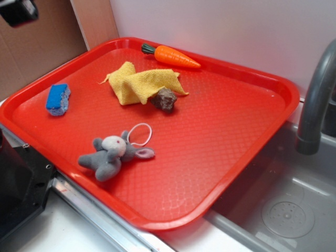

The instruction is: Grab the blue sponge.

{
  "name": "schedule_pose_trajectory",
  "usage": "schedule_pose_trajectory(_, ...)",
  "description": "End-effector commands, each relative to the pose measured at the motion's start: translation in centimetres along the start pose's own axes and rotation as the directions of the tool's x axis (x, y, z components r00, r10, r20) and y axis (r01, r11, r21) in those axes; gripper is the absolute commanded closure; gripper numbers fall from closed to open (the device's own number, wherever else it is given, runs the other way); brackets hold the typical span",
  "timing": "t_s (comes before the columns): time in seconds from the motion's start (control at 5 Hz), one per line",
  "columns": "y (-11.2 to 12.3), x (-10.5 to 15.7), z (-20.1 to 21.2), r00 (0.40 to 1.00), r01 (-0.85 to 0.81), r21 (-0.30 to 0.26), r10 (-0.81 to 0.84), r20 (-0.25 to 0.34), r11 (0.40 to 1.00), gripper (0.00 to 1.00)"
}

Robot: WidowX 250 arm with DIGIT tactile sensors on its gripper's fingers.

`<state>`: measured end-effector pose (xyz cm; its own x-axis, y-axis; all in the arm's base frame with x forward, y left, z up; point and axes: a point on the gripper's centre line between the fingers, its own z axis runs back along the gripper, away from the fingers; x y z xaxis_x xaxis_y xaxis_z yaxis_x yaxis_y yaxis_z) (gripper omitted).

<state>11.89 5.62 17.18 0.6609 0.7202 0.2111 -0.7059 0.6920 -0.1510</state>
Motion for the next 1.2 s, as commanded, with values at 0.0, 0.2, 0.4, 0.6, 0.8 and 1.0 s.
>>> schedule_pose_trajectory(0.0,2.3,1.1,-4.7,0.990,-0.109,0.036,0.106,0.090,0.993,0.00)
schedule_pose_trajectory(0.2,2.7,1.7,-8.4,0.988,-0.125,0.056,0.119,0.093,0.991,0.00)
schedule_pose_trajectory(0.4,2.6,2.5,-11.1,0.990,-0.120,0.074,0.113,0.088,0.990,0.00)
schedule_pose_trajectory(0.6,2.3,2.9,-12.8,0.991,-0.105,0.079,0.098,0.092,0.991,0.00)
schedule_pose_trajectory(0.8,2.3,3.2,-14.4,0.992,-0.101,0.094,0.093,0.081,0.990,0.00)
schedule_pose_trajectory(1.0,2.5,3.5,-16.0,0.995,-0.091,0.110,0.086,0.044,0.990,0.00)
